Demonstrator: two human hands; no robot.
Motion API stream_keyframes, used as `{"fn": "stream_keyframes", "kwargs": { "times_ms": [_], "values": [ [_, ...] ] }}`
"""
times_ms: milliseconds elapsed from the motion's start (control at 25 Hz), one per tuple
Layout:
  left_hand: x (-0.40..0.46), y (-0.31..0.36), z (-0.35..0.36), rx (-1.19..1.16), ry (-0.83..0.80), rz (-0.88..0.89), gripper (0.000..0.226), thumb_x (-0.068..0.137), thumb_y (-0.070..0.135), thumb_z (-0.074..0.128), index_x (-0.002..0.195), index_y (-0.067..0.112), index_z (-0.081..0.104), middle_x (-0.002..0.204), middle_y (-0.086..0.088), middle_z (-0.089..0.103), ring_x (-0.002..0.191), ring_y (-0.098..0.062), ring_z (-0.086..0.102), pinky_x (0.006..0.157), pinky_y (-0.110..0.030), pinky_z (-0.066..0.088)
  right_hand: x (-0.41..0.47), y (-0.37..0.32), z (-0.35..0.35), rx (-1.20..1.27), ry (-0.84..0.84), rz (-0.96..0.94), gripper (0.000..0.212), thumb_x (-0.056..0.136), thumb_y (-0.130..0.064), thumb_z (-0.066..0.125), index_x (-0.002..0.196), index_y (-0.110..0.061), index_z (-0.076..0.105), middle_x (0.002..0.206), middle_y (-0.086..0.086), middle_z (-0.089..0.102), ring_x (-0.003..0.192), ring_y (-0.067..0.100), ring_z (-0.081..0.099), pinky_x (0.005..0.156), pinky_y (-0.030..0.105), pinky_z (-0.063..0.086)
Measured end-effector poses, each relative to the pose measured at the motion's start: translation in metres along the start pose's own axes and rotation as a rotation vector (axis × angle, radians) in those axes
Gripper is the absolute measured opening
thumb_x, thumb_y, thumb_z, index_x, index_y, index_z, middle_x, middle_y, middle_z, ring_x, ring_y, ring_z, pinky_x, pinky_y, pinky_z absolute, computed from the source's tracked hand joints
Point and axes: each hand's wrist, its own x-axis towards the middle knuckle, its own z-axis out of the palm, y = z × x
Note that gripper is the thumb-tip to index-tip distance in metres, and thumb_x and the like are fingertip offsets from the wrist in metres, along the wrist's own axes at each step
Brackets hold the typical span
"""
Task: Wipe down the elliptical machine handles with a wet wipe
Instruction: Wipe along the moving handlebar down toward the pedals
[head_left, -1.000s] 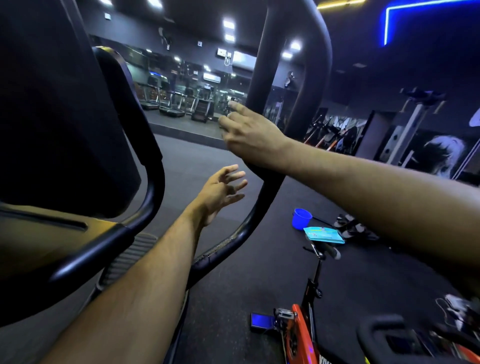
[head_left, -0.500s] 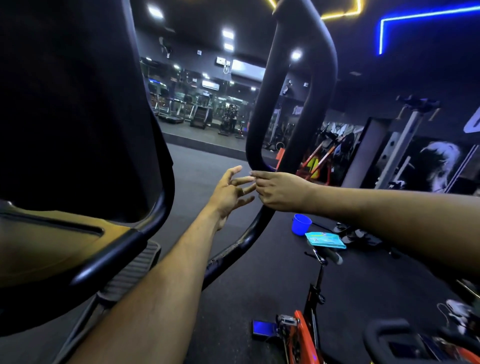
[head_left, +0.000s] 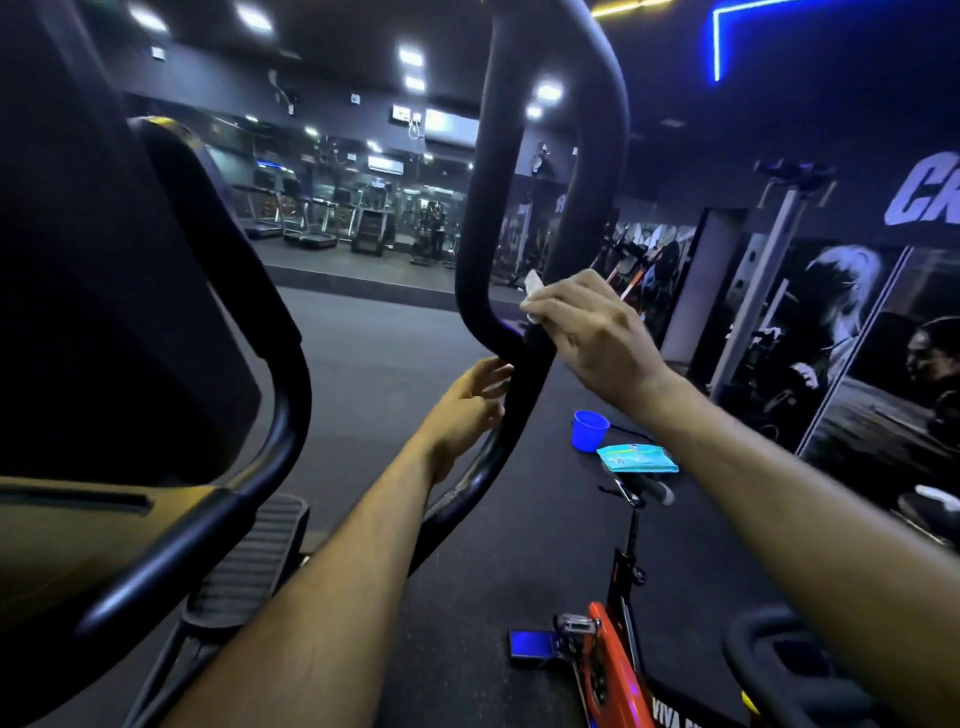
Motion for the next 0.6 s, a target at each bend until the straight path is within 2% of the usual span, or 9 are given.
{"fn": "stream_keyframes", "kwargs": {
  "times_ms": [80,200,320,400,480,520,600],
  "values": [
    [0.003,-0.005,0.005,0.059,-0.01,0.02,0.077,0.087,-0.025,0.037,0.148,0.022,0.05,0.15,0.006,0.055,0.142,-0.011,0.048,0.099,-0.032,0.051,-0.02,-0.001,0.013,-0.045,-0.018,0.182,0.019,0.1,-0.008,0.053,0.107,-0.004,0.07,0.109,0.009,0.062,0.094,0.026,0.056,0.072,0.042,0.055],
    [0.002,-0.009,0.004,0.109,-0.016,0.028,0.087,0.084,-0.026,0.039,0.146,0.034,0.048,0.144,0.021,0.057,0.144,-0.002,0.046,0.106,-0.035,0.048,-0.056,-0.015,0.046,0.017,-0.091,0.236,0.02,0.1,-0.01,0.051,0.109,-0.007,0.068,0.11,0.007,0.06,0.093,0.024,0.057,0.066,0.043,0.057],
    [-0.001,-0.013,0.003,0.141,-0.047,0.034,0.092,0.082,-0.028,0.039,0.152,0.032,0.046,0.141,0.028,0.057,0.142,0.004,0.046,0.105,-0.028,0.049,-0.077,-0.024,0.059,0.075,-0.155,0.256,0.022,0.101,-0.017,0.05,0.101,-0.011,0.071,0.106,0.001,0.062,0.09,0.02,0.056,0.057,0.045,0.056],
    [0.002,-0.017,0.003,0.154,-0.046,0.042,0.092,0.082,-0.028,0.04,0.156,0.027,0.044,0.146,0.023,0.056,0.142,0.002,0.046,0.105,-0.024,0.048,-0.073,-0.021,0.051,0.147,-0.05,0.28,0.013,0.096,-0.01,0.061,0.101,-0.009,0.073,0.105,0.003,0.063,0.093,0.022,0.059,0.065,0.042,0.058],
    [0.007,-0.017,0.002,0.179,-0.024,0.075,0.086,0.085,-0.026,0.043,0.155,0.025,0.046,0.149,0.018,0.055,0.142,-0.001,0.047,0.105,-0.023,0.047,-0.059,-0.009,0.043,0.172,0.168,0.319,0.01,0.093,-0.004,0.067,0.1,-0.004,0.074,0.101,0.008,0.064,0.092,0.027,0.062,0.075,0.037,0.056],
    [0.009,-0.017,0.003,0.187,-0.02,0.084,0.082,0.087,-0.024,0.045,0.153,0.024,0.048,0.149,0.016,0.056,0.142,-0.002,0.048,0.107,-0.025,0.046,-0.052,-0.004,0.042,0.163,0.236,0.353,0.01,0.093,-0.004,0.067,0.099,-0.002,0.074,0.101,0.009,0.064,0.091,0.027,0.062,0.076,0.037,0.056],
    [0.009,-0.016,0.006,0.227,0.008,0.099,0.069,0.09,-0.017,0.049,0.147,0.022,0.055,0.145,0.012,0.061,0.138,-0.004,0.054,0.108,-0.026,0.047,-0.056,-0.008,0.053,0.175,0.261,0.416,0.008,0.092,-0.002,0.068,0.097,-0.002,0.074,0.098,0.009,0.064,0.088,0.026,0.063,0.074,0.04,0.056]
  ]
}}
